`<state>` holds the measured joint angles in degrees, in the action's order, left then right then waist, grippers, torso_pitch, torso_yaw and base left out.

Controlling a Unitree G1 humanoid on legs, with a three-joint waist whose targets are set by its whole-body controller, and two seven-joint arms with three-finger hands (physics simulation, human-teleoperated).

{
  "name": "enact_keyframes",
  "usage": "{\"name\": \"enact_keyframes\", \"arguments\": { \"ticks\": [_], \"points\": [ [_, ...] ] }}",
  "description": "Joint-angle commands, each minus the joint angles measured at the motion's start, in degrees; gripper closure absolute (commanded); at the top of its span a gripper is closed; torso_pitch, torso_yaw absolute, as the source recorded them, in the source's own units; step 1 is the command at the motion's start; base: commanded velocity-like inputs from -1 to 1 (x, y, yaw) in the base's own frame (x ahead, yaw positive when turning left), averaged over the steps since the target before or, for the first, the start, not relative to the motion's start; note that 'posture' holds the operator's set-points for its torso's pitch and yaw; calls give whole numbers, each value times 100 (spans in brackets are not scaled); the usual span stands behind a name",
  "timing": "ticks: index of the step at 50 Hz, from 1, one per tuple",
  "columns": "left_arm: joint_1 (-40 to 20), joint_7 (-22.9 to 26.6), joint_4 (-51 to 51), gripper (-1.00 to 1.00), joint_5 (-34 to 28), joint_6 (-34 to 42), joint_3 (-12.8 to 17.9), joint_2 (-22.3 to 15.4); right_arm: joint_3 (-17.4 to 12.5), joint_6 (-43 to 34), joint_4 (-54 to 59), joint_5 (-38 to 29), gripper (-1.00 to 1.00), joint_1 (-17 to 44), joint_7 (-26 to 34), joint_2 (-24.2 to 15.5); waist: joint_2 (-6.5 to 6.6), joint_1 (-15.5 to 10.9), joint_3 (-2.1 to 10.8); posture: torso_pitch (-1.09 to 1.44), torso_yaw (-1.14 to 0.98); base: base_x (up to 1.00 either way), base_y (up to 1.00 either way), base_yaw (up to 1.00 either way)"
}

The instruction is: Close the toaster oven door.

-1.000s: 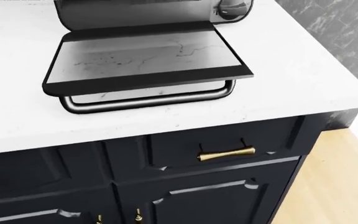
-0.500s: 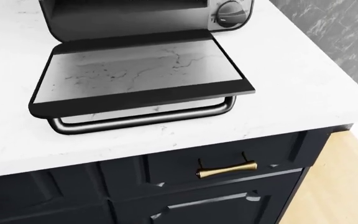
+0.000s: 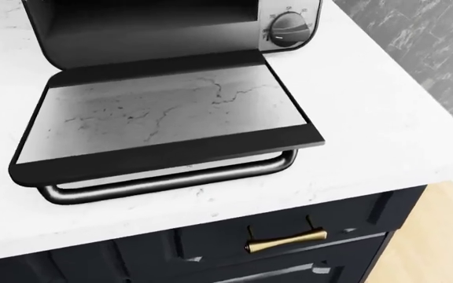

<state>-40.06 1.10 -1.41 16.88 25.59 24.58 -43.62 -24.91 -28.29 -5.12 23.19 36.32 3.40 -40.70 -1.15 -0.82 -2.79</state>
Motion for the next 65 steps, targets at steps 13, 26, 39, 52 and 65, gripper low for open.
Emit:
{"name": "enact_keyframes", "arguments": {
  "ticks": [13, 26, 39, 52, 65],
  "points": [
    [-145, 4, 125, -100, 37, -181, 58, -124, -89, 142, -116, -35, -100, 150, -24, -119, 229, 94, 69, 0, 0, 12, 0, 0],
    [-166, -20, 70, -100, 58, -228, 43, -146, -92, 143, -126, -37, -100, 136, -15, -116, 99, 35, 112, 0, 0, 12, 0, 0],
    [-122, -8, -17, -100, 72, -306, 94, -213, -86, 176, -50, 10, -100, 231, -98, -151, 170, 172, -3, 0, 0, 5, 0, 0],
    [-125, -79, -156, -100, -2, -759, 71, -250, 41, 830, 209, -869, -100, 94, -74, -32, 79, 95, 132, 0, 0, 0, 0, 0],
    [-98, 28, -29, -100, 220, -564, 132, -300, -54, 965, 279, -997, -100, 132, 11, -90, 44, -89, 72, 0, 0, 0, 0, 62]
  ]
}}
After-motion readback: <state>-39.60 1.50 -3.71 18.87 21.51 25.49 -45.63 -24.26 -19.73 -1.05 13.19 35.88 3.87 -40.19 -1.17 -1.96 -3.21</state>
